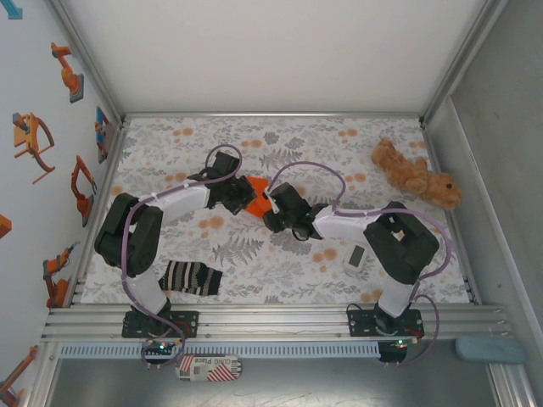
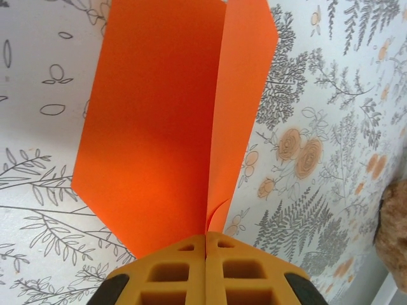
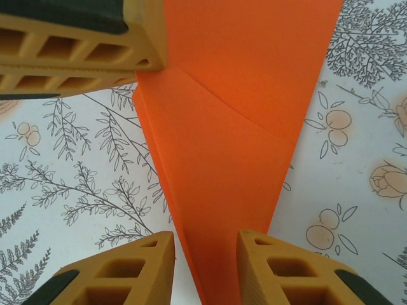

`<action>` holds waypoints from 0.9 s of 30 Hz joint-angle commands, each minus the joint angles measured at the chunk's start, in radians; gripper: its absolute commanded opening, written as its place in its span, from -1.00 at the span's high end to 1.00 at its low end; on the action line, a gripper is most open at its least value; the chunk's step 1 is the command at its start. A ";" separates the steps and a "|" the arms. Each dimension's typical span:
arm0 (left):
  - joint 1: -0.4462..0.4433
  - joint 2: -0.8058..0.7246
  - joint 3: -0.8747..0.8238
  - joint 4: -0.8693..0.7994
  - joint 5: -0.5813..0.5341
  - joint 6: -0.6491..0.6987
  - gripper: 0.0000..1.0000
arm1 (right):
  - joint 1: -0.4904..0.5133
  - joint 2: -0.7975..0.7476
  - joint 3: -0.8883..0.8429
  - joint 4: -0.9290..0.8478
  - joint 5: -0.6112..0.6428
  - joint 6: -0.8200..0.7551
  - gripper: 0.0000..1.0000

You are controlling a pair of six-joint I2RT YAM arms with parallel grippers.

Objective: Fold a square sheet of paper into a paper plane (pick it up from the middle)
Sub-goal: Fourth fold the wing at the center of the table.

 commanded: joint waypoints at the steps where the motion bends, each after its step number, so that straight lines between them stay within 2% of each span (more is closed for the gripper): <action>1: -0.004 0.013 0.029 -0.041 -0.009 -0.006 0.90 | 0.007 0.028 0.031 0.010 0.026 -0.010 0.40; 17: -0.004 0.017 0.039 -0.050 -0.003 -0.008 0.86 | 0.017 0.047 0.028 0.011 0.043 -0.018 0.42; 24: 0.000 0.012 0.045 -0.060 0.000 -0.003 0.78 | 0.017 0.045 0.024 0.004 0.055 -0.018 0.55; 27: 0.010 -0.004 0.047 -0.065 -0.002 0.002 0.67 | 0.017 0.046 0.018 0.004 0.053 -0.019 0.64</action>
